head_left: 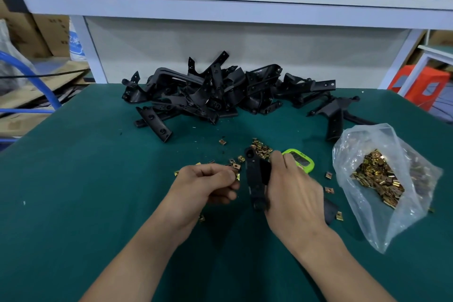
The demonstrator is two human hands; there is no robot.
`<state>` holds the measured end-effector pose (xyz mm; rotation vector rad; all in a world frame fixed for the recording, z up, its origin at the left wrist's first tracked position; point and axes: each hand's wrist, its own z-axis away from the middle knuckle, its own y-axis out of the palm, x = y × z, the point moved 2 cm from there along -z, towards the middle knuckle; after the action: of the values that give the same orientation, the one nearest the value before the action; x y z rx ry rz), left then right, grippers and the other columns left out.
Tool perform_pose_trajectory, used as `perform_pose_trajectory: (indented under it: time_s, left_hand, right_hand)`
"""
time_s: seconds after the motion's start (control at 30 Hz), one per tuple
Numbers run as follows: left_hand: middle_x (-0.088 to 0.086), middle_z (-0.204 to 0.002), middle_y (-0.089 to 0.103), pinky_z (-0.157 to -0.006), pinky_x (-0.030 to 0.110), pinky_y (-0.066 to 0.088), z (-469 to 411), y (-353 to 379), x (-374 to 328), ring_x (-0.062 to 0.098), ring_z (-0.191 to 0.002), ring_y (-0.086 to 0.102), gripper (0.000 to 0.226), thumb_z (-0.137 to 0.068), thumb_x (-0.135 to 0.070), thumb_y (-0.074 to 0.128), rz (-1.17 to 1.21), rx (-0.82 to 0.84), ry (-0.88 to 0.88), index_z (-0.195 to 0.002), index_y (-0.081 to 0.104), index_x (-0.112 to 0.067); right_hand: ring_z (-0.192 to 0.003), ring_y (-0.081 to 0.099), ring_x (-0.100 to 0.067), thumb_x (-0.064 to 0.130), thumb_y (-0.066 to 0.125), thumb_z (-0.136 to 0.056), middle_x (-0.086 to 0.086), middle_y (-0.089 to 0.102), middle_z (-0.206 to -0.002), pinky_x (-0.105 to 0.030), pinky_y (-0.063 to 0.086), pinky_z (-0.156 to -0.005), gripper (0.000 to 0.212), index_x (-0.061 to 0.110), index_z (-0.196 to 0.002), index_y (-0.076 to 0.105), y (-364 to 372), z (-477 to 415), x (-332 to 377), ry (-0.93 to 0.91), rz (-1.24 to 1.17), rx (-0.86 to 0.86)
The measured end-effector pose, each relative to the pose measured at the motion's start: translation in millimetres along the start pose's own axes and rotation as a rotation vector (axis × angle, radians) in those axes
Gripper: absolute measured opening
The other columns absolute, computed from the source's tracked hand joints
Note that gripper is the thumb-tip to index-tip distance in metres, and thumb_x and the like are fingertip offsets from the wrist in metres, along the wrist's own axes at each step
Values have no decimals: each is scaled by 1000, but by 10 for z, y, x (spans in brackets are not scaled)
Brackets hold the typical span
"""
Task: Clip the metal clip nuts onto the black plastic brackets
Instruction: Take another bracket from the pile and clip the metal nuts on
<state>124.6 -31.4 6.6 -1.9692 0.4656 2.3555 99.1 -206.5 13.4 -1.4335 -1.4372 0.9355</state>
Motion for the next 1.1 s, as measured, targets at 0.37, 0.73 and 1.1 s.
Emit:
perform_pose_trajectory:
  time_s: [0.37, 0.73, 1.1]
  left_hand:
    - [8, -79, 76, -60, 20, 55, 4, 23, 16, 14, -65, 70, 22, -68, -32, 78, 23, -21, -37, -80, 84, -15]
    - [9, -82, 76, -58, 21, 56, 19, 66, 22, 13, -66, 70, 20, -70, -32, 77, 126, 2, -53, -78, 83, -14]
    - [9, -77, 74, -59, 22, 56, 29, 85, 38, 16, -64, 70, 21, -64, -34, 82, 76, -19, -43, -74, 82, -15]
  right_hand:
    - [-67, 63, -26, 12, 69, -73, 7, 37, -66, -34, 28, -52, 41, 29, -88, 35, 50, 6, 2, 2, -21, 62]
    - [-69, 63, -28, 7, 59, -72, 7, 34, -61, -34, 29, -55, 32, 29, -89, 45, 62, 6, -44, 5, -39, 10]
    - [-69, 63, -26, 6, 53, -72, 6, 34, -62, -31, 14, -47, 30, 29, -85, 41, 62, 7, -24, -8, 13, 33]
